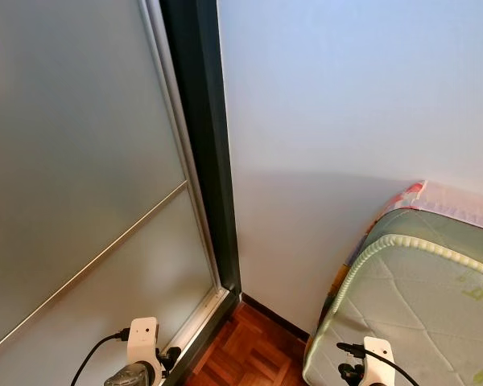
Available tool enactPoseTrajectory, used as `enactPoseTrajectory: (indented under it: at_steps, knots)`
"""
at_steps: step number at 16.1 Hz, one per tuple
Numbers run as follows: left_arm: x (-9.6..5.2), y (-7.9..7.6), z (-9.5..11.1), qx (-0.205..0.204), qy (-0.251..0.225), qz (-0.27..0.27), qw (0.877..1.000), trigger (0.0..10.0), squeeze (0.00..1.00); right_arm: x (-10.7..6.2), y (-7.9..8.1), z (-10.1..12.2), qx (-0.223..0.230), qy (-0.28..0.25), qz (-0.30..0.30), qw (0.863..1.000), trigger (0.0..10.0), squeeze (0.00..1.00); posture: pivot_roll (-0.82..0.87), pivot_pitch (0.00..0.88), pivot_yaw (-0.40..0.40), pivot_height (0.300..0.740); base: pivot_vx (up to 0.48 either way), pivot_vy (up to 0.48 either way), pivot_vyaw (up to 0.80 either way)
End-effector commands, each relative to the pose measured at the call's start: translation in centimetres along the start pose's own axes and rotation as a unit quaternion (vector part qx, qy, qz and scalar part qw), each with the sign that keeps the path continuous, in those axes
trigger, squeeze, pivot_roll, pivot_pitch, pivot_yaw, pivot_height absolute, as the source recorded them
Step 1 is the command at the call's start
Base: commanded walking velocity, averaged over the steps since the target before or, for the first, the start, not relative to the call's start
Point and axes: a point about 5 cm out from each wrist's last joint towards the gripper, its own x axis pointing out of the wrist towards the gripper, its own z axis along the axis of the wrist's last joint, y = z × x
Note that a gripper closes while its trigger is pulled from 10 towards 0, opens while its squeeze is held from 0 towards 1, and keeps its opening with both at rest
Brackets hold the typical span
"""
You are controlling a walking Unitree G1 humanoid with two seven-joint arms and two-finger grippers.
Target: Clean up the room
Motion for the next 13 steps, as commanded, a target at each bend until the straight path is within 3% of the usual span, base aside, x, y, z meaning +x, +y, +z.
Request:
enactPoseTrajectory:
  at_steps: [1, 13]
  knots:
    - [-0.11, 0.39, -0.31, 0.000, 0.006, 0.006, 1.000, 10.0, 0.00, -0.06, -0.02, -0.47, 0.002, 0.010, 0.001, 1.000, 10.0, 0.00, -0.08, 0.000, 0.047, 0.740, -0.240, 0.000, 0.00]
    - [-0.05, 0.32, -0.10, -0.002, 0.004, 0.008, 1.000, 10.0, 0.00, -0.03, -0.06, -0.23, -0.002, 0.008, 0.002, 1.000, 10.0, 0.00, -0.07, 0.000, 0.040, 0.740, -0.258, 0.000, 0.00]
